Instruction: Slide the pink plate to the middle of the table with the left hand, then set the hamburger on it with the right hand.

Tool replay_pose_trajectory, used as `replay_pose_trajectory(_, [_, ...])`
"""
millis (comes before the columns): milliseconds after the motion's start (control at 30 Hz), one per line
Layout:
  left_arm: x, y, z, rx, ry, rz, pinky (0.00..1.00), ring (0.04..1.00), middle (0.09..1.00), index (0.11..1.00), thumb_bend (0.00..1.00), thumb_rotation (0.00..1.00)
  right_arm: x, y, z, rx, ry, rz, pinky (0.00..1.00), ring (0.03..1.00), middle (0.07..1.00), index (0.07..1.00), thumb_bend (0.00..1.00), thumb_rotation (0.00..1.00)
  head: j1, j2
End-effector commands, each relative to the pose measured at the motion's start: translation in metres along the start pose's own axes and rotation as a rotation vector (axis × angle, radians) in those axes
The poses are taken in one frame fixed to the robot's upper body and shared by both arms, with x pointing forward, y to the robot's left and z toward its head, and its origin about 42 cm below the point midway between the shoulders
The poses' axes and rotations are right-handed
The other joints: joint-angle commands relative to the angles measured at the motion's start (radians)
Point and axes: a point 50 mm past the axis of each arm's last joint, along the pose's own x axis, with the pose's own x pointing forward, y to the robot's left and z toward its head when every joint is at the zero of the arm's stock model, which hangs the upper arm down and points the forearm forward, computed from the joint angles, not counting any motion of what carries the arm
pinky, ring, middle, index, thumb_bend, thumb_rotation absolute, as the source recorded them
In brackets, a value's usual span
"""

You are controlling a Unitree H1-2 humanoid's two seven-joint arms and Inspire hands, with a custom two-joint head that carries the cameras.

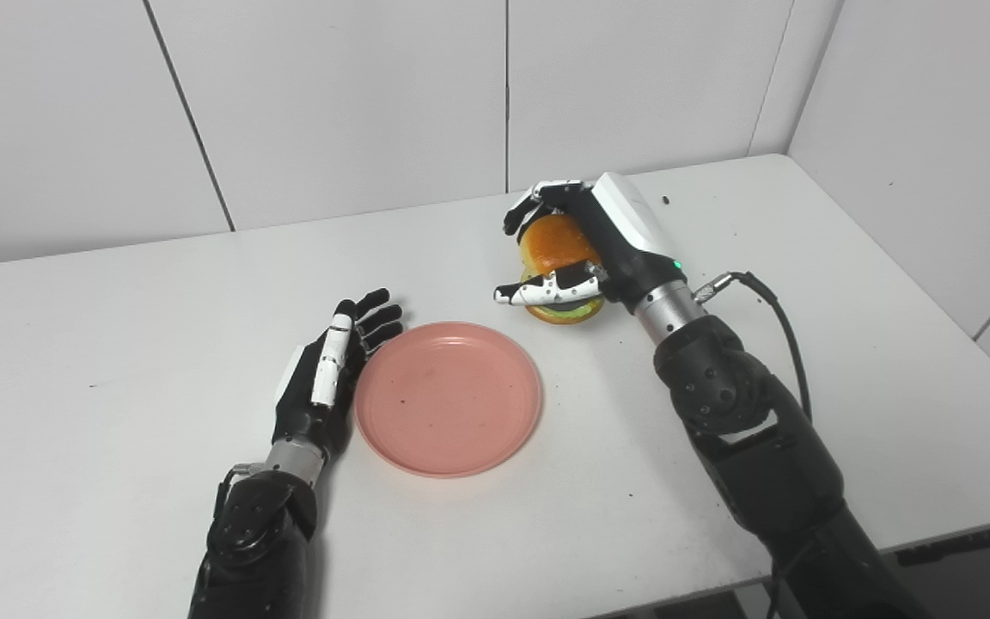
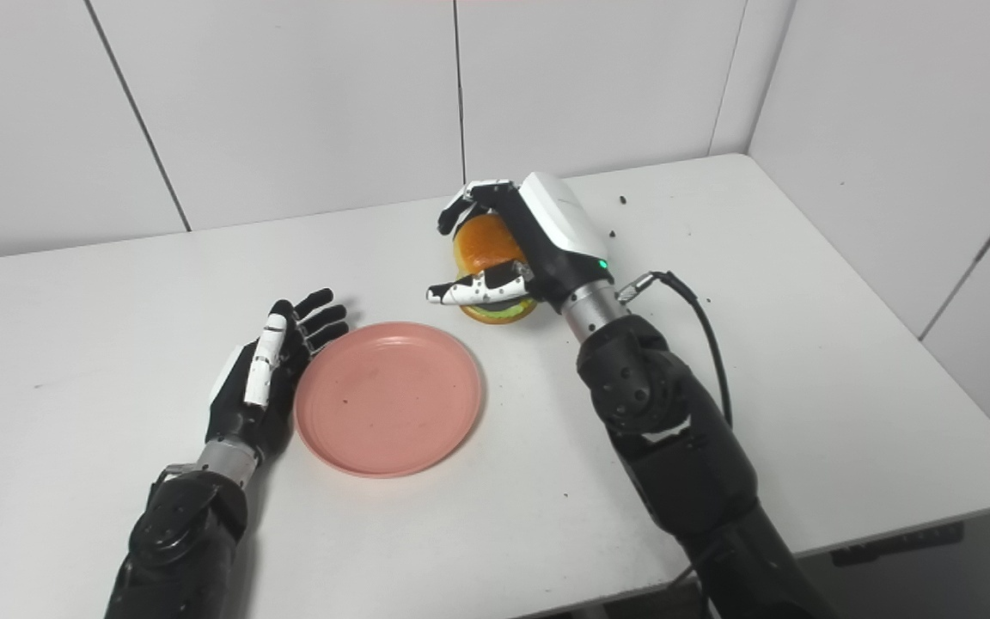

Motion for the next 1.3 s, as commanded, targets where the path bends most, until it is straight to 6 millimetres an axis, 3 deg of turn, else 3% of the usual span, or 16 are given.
replay_pose_trajectory(0, [-0.002,-0.001,-0.004,0.007,0.012,0.006,0.80,0.817,0.804,0.788,0.45,1.00,0.014,-0.009,0.018,-0.014,-0.108,-0.029,0.12,0.185,0.470,0.482,0.53,0.00,0.002,0.000])
replay_pose_trajectory(200, [-0.002,-0.003,-0.004,-0.017,0.011,0.002,0.81,0.822,0.810,0.794,0.46,1.00,0.015,0.022,0.021,0.023,-0.135,0.037,0.16,0.230,0.471,0.483,0.53,0.00,0.021,0.009])
replay_pose_trajectory(267, [-0.002,-0.005,-0.003,-0.017,0.002,-0.002,0.80,0.813,0.801,0.790,0.44,1.00,0.014,0.032,0.023,0.027,-0.144,0.059,0.20,0.275,0.421,0.512,0.52,0.00,0.031,0.014])
replay_pose_trajectory(433, [-0.002,-0.010,-0.003,-0.030,-0.005,0.002,0.78,0.808,0.800,0.790,0.44,1.00,0.012,0.052,0.026,0.015,-0.158,0.095,0.15,0.215,0.467,0.484,0.53,0.00,0.058,0.030])
replay_pose_trajectory(533, [-0.002,-0.013,-0.003,-0.059,-0.009,0.010,0.76,0.796,0.789,0.780,0.44,1.00,0.010,0.064,0.026,0.006,-0.170,0.125,0.17,0.229,0.470,0.483,0.53,0.00,0.074,0.035])
replay_pose_trajectory(667, [-0.001,-0.017,-0.002,-0.059,-0.012,0.006,0.74,0.779,0.776,0.770,0.43,1.00,0.004,0.075,0.023,-0.005,-0.152,0.158,0.16,0.227,0.470,0.483,0.53,0.00,0.095,0.041])
replay_pose_trajectory(767, [0.000,-0.018,-0.002,-0.051,-0.011,-0.011,0.79,0.821,0.820,0.805,0.45,1.00,-0.001,0.085,0.021,-0.002,-0.148,0.188,0.17,0.242,0.471,0.484,0.52,0.00,0.103,0.043])
replay_pose_trajectory(867, [0.001,-0.019,-0.002,-0.055,-0.021,-0.015,0.77,0.817,0.815,0.792,0.45,1.00,-0.005,0.094,0.014,0.015,-0.160,0.206,0.27,0.339,0.432,0.509,0.52,0.00,0.114,0.048])
replay_pose_trajectory(967, [0.003,-0.020,-0.002,-0.055,-0.022,-0.019,0.74,0.777,0.776,0.749,0.44,1.00,-0.008,0.101,0.010,0.026,-0.169,0.206,0.27,0.326,0.405,0.515,0.52,0.00,0.119,0.049])
replay_pose_trajectory(1033, [0.003,-0.020,-0.002,-0.053,-0.016,-0.018,0.74,0.780,0.781,0.756,0.45,1.00,-0.009,0.105,0.008,0.018,-0.166,0.209,0.24,0.298,0.459,0.491,0.52,0.00,0.119,0.051])
replay_pose_trajectory(1100, [0.003,-0.020,-0.002,-0.051,-0.017,-0.018,0.73,0.776,0.780,0.755,0.45,1.00,-0.010,0.108,0.005,0.015,-0.160,0.215,0.24,0.298,0.411,0.505,0.52,0.00,0.120,0.053])
replay_pose_trajectory(1267, [0.003,-0.019,-0.003,-0.050,-0.028,-0.024,0.75,0.784,0.785,0.762,0.44,1.00,-0.012,0.115,-0.004,0.028,-0.142,0.223,0.25,0.313,0.398,0.511,0.52,0.00,0.122,0.054])
